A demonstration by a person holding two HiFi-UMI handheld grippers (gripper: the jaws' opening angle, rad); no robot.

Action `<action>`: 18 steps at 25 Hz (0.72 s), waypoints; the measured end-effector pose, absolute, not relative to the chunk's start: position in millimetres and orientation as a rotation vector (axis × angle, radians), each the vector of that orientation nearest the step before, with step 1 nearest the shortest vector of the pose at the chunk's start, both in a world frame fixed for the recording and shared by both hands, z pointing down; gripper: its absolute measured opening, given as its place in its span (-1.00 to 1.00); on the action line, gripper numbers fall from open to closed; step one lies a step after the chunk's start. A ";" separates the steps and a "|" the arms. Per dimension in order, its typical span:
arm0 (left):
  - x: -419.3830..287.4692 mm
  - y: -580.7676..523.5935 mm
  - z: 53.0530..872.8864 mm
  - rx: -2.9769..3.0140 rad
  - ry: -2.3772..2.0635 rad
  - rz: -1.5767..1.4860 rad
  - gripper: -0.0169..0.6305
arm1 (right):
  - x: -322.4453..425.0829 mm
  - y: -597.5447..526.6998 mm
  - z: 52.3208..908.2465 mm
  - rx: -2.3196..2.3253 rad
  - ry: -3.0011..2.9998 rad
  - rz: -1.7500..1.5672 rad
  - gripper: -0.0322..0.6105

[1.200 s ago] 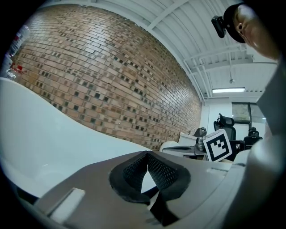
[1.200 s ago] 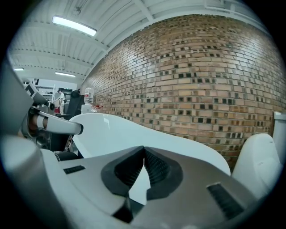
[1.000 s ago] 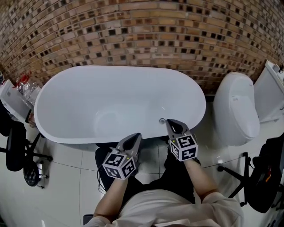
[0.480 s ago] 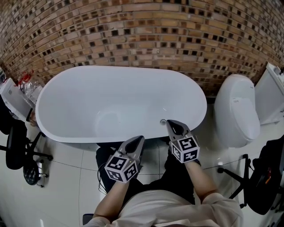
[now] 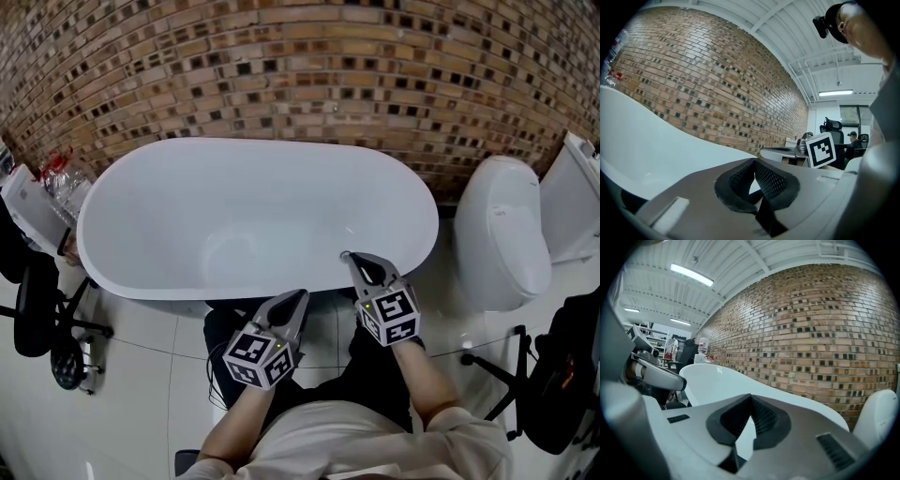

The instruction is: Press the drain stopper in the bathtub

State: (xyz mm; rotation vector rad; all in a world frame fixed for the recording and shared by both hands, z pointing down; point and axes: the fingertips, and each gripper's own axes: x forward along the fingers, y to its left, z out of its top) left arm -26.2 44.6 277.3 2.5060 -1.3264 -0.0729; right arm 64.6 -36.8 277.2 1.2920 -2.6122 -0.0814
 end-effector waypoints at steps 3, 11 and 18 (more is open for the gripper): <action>-26.6 46.3 278.6 2.505 -1.331 -0.071 -0.93 | 62.5 -36.3 278.4 1.284 -2.609 -0.096 -0.85; -25.3 48.3 279.5 2.504 -1.327 -0.061 -0.93 | 60.1 -35.3 277.8 1.272 -2.602 -0.124 -0.85; -25.4 50.2 280.9 2.503 -1.326 -0.056 -0.93 | 58.6 -34.6 278.9 1.265 -2.591 -0.140 -0.85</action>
